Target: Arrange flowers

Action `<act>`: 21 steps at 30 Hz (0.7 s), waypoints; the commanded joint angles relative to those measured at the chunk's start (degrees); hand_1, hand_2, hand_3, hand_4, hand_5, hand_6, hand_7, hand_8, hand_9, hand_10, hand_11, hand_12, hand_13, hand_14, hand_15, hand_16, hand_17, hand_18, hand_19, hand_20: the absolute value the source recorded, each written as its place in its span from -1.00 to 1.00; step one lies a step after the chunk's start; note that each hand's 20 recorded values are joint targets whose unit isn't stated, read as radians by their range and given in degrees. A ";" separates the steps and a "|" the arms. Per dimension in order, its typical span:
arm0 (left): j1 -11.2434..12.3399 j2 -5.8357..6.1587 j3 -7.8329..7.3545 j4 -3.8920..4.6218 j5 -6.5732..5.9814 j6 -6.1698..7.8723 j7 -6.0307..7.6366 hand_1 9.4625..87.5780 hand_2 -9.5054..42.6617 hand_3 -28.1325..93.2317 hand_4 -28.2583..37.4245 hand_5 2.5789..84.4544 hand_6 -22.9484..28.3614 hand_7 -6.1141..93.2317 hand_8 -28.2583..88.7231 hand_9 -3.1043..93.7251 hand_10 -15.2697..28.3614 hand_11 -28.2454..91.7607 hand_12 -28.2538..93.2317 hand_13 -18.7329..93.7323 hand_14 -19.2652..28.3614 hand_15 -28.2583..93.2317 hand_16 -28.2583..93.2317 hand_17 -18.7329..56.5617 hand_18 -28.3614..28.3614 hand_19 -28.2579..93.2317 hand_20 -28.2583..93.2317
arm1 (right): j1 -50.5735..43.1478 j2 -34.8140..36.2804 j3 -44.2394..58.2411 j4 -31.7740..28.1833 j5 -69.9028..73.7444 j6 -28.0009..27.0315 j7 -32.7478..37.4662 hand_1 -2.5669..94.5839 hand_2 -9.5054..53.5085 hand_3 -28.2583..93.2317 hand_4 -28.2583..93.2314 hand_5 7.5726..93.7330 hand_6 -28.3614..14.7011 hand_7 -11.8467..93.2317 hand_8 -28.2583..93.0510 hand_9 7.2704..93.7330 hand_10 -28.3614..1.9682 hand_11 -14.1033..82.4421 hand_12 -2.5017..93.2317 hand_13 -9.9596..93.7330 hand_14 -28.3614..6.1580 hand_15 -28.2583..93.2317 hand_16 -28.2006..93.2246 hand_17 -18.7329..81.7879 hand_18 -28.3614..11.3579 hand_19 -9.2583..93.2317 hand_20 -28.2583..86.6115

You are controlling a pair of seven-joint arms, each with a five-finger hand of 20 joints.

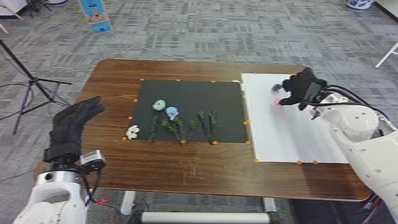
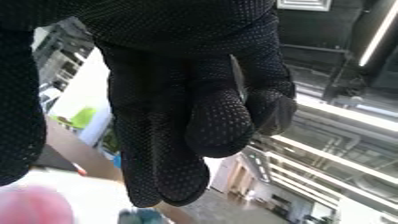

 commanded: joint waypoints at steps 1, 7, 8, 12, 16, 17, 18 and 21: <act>0.03 -0.73 0.64 -0.53 0.24 0.00 0.09 -0.57 -0.08 0.64 -1.00 0.16 0.02 -0.54 -0.67 0.15 0.31 -0.19 -0.36 0.04 0.37 -0.33 -0.56 -0.23 0.28 -0.41 -0.25 | 0.04 -2.41 0.85 2.59 -3.74 0.03 -1.64 -0.41 -1.00 0.57 -0.84 0.37 0.39 -0.25 -0.70 0.61 -0.02 0.18 -0.23 0.61 -0.08 0.57 0.17 0.06 -0.89 0.77 0.66; 0.27 -0.87 0.55 -0.65 0.10 -0.14 0.35 -0.57 -0.08 0.63 -1.00 0.16 0.02 -0.54 -0.67 0.15 0.31 -0.19 -0.36 0.04 0.38 -0.33 -0.56 -0.23 0.28 -0.41 -0.25 | 0.42 -3.36 0.93 3.33 -4.84 -0.06 -1.72 -0.41 -1.00 0.57 -0.84 0.37 0.39 -0.25 -0.70 0.62 -0.01 0.18 -0.23 0.61 -0.08 0.57 0.17 0.06 -0.88 0.78 0.65; 0.23 -0.88 0.54 -0.67 0.15 -0.14 0.30 -0.57 -0.08 0.63 -1.00 0.16 0.02 -0.54 -0.67 0.15 0.31 -0.19 -0.36 0.04 0.37 -0.33 -0.56 -0.23 0.28 -0.41 -0.25 | 0.50 -3.33 0.75 3.28 -4.83 -0.05 -1.55 -0.41 -1.00 0.57 -0.84 0.37 0.39 -0.25 -0.70 0.62 -0.01 0.18 -0.23 0.61 -0.08 0.58 0.17 0.06 -0.88 0.78 0.65; 0.24 -0.87 0.56 -0.66 0.08 -0.25 0.25 -0.57 -0.08 0.63 -1.00 0.16 0.02 -0.54 -0.67 0.15 0.31 -0.19 -0.36 0.04 0.37 -0.33 -0.56 -0.24 0.28 -0.41 -0.25 | 1.02 -3.46 0.40 3.46 -4.92 -0.11 -1.36 -0.41 -1.00 0.57 -0.84 0.37 0.39 -0.25 -0.70 0.62 -0.02 0.18 -0.23 0.61 -0.08 0.58 0.17 0.06 -0.89 0.78 0.66; 0.59 -1.04 0.39 -0.75 0.03 -0.28 0.47 -0.57 -0.08 0.64 -1.00 0.16 0.02 -0.54 -0.67 0.15 0.31 -0.19 -0.36 0.04 0.38 -0.33 -0.56 -0.24 0.28 -0.41 -0.25 | 1.47 -3.97 0.22 4.26 -5.40 -0.15 -1.63 -0.41 -1.00 0.57 -0.84 0.37 0.39 -0.25 -0.70 0.62 -0.02 0.18 -0.23 0.61 -0.08 0.58 0.17 0.06 -0.89 0.78 0.66; 0.37 -0.99 0.44 -0.67 0.05 -0.33 0.37 -0.57 -0.08 0.64 -1.00 0.16 0.02 -0.54 -0.67 0.15 0.31 -0.19 -0.36 0.04 0.38 -0.33 -0.56 -0.24 0.28 -0.41 -0.25 | 1.12 -4.10 0.52 4.18 -5.63 -0.31 -1.69 -0.40 -1.00 0.57 -0.84 0.37 0.39 -0.25 -0.70 0.62 -0.02 0.18 -0.23 0.61 -0.08 0.58 0.17 0.06 -0.89 0.78 0.65; 0.36 -1.01 0.46 -0.69 -0.03 -0.15 0.37 -0.57 -0.08 0.63 -1.00 0.16 0.02 -0.54 -0.67 0.15 0.31 -0.19 -0.36 0.04 0.37 -0.33 -0.56 -0.24 0.29 -0.41 -0.25 | 1.19 -4.33 0.46 4.28 -5.88 -0.54 -1.78 -0.40 -1.00 0.57 -0.84 0.37 0.39 -0.25 -0.70 0.62 -0.02 0.18 -0.23 0.60 -0.08 0.58 0.17 0.06 -0.89 0.78 0.65; -0.45 -0.99 0.84 -0.45 0.11 -0.31 -0.04 -0.57 -0.08 0.63 -1.00 0.16 0.02 -0.54 -0.67 0.15 0.31 -0.19 -0.36 0.04 0.38 -0.33 -0.56 -0.24 0.28 -0.41 -0.25 | 0.99 -5.00 0.36 4.51 -6.62 -1.02 -1.74 -0.40 -1.00 0.57 -0.84 0.37 0.39 -0.25 -0.70 0.62 -0.02 0.18 -0.23 0.60 -0.08 0.58 0.17 0.06 -0.88 0.78 0.65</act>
